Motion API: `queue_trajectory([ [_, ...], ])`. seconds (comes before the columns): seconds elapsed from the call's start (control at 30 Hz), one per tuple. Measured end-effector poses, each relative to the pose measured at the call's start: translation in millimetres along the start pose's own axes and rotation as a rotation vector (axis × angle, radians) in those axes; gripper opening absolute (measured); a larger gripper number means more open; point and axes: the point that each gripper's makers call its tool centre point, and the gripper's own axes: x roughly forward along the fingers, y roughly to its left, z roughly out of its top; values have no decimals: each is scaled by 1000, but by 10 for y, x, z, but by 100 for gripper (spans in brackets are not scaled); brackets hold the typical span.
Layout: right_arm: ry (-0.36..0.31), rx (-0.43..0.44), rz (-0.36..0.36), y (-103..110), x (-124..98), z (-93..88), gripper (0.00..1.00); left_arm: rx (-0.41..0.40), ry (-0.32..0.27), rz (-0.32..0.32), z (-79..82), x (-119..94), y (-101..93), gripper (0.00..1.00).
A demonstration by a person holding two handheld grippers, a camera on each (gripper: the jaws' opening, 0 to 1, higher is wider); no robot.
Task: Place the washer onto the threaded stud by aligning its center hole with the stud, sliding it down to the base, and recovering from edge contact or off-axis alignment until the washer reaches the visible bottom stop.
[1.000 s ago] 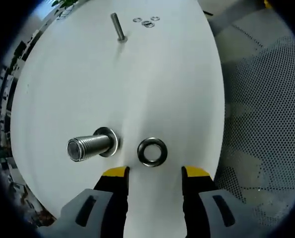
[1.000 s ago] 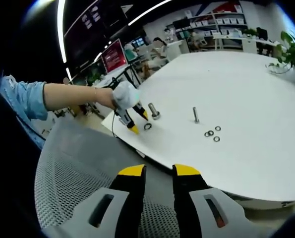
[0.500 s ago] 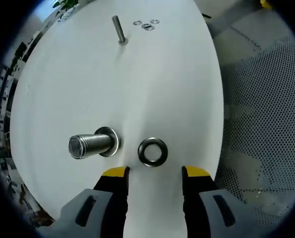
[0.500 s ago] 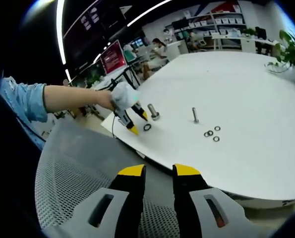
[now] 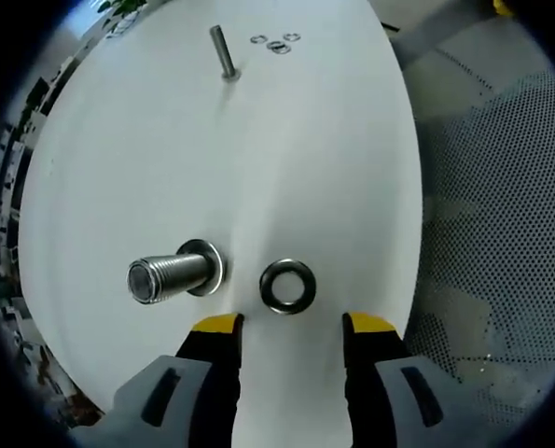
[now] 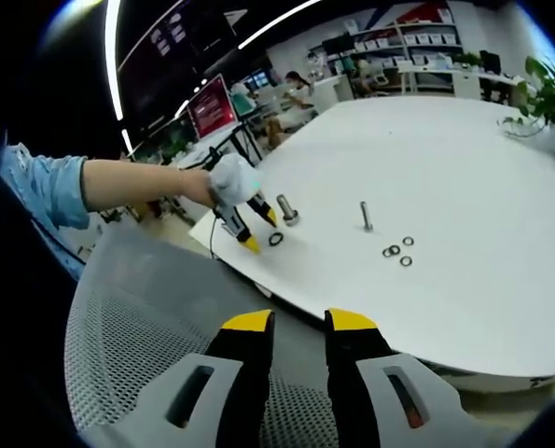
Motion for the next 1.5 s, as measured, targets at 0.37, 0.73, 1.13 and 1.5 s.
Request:
queue_trajectory([
  [0.37, 15, -8, 5, 7, 5, -18, 24, -4, -19, 5, -2, -7, -14, 42],
  [0.73, 13, -13, 8, 10, 7, -14, 24, -69, -45, -11, 53, -23, -54, 34],
  [1.13, -2, -8, 8, 9, 2, 4, 24, -110, -110, -18, 165, -30, -15, 39],
  [1.5, -6, -18, 13, 20, 5, 14, 24, -64, -91, 20, 192, -3, -47, 30],
])
